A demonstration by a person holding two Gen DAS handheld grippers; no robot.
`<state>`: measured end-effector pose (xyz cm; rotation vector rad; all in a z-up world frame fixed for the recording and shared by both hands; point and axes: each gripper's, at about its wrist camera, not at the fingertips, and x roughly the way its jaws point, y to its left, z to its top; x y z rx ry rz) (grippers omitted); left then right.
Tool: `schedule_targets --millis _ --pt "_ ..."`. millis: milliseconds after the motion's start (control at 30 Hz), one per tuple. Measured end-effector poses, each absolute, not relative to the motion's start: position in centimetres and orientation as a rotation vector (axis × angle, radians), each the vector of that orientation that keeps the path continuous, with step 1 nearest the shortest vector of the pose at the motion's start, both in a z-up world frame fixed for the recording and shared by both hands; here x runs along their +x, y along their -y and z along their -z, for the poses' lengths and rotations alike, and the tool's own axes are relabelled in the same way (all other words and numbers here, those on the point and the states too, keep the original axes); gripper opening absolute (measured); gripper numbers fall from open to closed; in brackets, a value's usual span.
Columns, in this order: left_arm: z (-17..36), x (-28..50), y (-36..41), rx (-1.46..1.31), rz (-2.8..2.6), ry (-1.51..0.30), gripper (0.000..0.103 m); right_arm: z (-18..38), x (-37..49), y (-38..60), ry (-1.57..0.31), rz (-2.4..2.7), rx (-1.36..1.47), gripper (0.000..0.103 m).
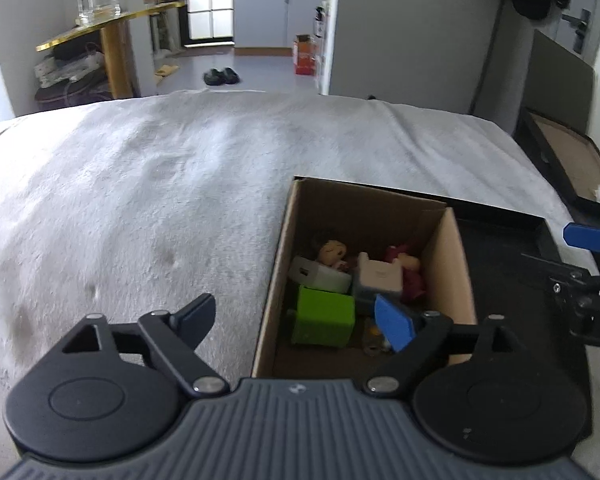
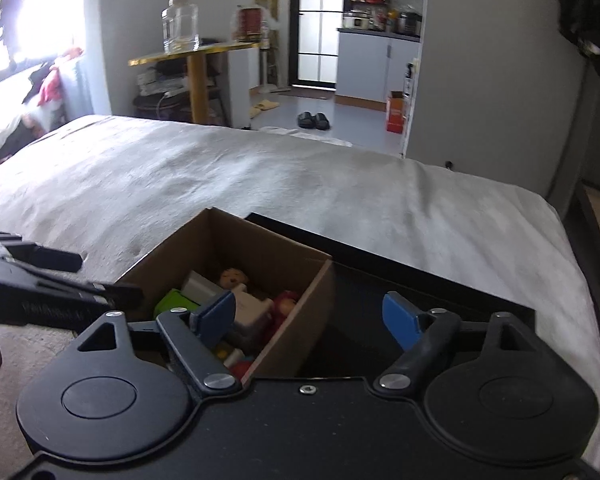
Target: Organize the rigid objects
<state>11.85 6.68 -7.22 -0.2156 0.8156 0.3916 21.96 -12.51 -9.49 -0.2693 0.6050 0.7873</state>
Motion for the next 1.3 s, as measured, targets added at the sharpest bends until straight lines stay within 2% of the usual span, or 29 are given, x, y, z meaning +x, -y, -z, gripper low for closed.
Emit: schedule_targets --millis 100,167,300,567,900,1300 --pt "5.9 11.6 -6.1 -0.183 -0.359 -0.797 0.089 8.7 22.0 13.9 -0.606 -0.768 -0.252 0.082" --pt "5.2 11.3 -5.7 -0.163 -0.353 -0.79 0.091 7.9 21.9 15.0 -0.593 -0.754 -0.233 0.088" --pt "3.7 10.4 -5.2 -0.161 -0.317 -0.792 0.092 6.3 21.5 17.3 -0.577 -0.724 -0.195 0.09" --pt "1.2 7.5 -3.2 -0.091 -0.265 -0.755 0.095 4.0 19.6 21.4 -0.539 -0.716 -0.143 0.103" --pt "-1.6 3.6 -2.1 -0.059 -0.215 -0.677 0.095 3.0 16.2 25.6 -0.505 -0.668 -0.042 0.103" --pt "-2.4 0.4 -1.8 -0.057 -0.215 -0.647 0.095 2.4 12.7 27.7 -0.479 -0.638 0.033 0.103"
